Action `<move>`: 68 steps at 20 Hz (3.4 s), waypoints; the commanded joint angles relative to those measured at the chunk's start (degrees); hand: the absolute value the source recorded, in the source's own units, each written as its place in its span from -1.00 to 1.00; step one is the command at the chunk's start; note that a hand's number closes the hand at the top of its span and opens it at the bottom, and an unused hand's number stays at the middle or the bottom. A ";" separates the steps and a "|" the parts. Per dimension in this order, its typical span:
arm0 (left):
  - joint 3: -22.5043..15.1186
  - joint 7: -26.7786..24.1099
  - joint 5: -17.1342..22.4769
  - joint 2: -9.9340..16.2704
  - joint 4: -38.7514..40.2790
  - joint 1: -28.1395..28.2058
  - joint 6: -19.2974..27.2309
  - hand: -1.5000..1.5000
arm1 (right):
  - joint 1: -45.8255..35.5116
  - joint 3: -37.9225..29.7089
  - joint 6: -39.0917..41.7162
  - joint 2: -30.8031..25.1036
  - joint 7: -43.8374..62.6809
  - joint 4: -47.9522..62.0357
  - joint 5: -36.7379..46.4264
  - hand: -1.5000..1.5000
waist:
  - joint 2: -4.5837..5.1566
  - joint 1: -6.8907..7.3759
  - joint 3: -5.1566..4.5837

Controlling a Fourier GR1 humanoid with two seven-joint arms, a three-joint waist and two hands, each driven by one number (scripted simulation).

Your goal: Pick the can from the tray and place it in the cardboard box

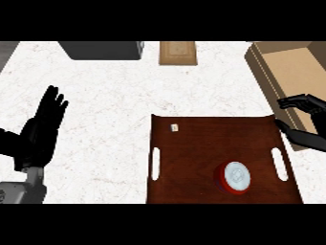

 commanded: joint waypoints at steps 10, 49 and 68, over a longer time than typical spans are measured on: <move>-0.89 5.12 -1.67 0.64 -5.39 -0.99 0.98 0.00 | -4.19 7.74 19.13 -21.50 -7.66 -1.44 15.34 -1.00 | -0.74 0.31 -0.28; 7.81 8.79 -7.92 -5.78 -2.51 -5.92 -5.43 0.00 | 6.40 9.30 31.60 4.17 26.65 -30.22 26.21 -1.00 | -0.47 -0.33 -0.13; 6.78 5.35 -13.34 -12.16 -4.24 0.17 -6.44 0.00 | 8.62 10.39 30.66 11.21 21.73 -27.17 39.63 -1.00 | -0.51 -0.28 -0.13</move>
